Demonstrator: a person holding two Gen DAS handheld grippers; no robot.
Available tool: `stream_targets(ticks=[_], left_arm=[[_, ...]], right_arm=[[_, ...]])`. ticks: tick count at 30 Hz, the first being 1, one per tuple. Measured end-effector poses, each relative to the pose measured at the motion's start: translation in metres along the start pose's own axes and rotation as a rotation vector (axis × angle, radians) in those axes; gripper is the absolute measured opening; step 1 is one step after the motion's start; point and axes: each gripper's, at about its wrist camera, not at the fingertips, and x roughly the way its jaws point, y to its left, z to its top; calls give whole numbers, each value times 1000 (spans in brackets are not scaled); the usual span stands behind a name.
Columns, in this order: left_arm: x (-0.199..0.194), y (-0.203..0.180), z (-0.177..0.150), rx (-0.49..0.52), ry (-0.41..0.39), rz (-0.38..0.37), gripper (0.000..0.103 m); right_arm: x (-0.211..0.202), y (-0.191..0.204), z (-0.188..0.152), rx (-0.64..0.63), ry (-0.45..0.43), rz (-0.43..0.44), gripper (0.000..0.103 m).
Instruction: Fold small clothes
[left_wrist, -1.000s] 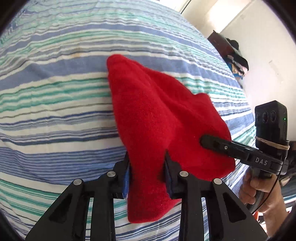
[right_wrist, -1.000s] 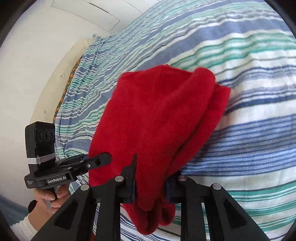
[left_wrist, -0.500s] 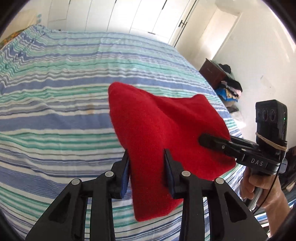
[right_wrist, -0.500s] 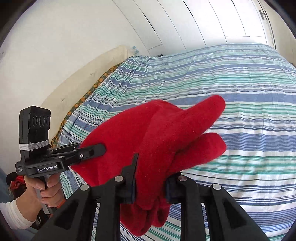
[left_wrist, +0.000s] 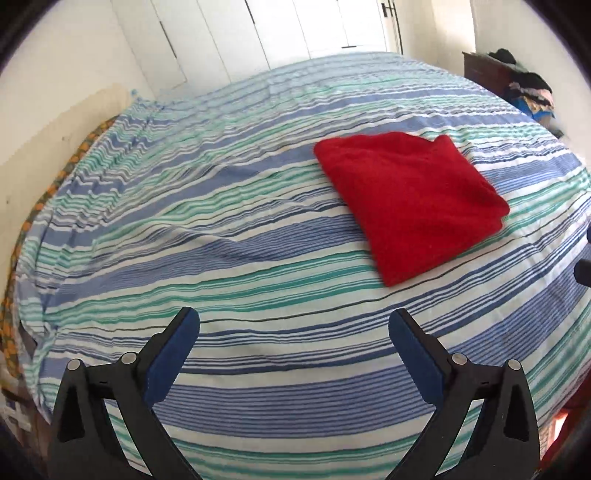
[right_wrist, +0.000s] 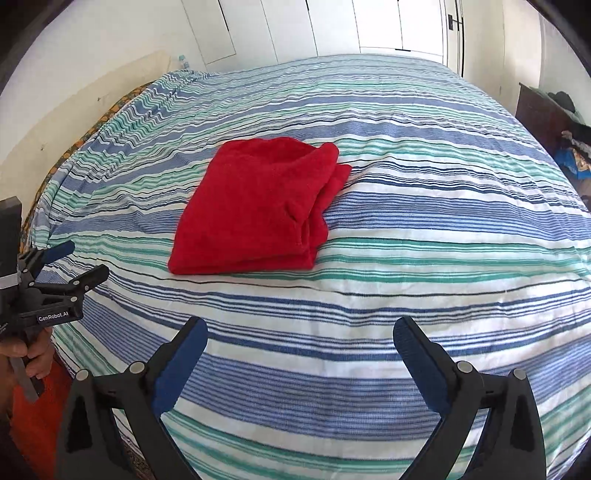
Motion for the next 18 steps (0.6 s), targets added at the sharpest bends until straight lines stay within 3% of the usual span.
stream_targets(ticks=[5,7,10,13,15,18], left_arm=[[-42,-3,-18,25,18,105,102],[-57,0,-25,4,43,72,102],[-72,7,-29,-31,110,-66,102],[-89,13,-33,-72,114,-174,102],[-98,15,-35,-86,116,-181,102],[-108,11,-38,-69,106,-132,102]], right_arm=[[-45,40,-25,-29,-11,-71,102],[-61,50,-32,-43,-5,-111,102],[-83,67,-39,-87,-8,-151,102],[-98,82,-46,-117,5,-145,102],[-105,93,-48,-141,12,-149,102],[-115,108,-52,-170,19,-153,102]])
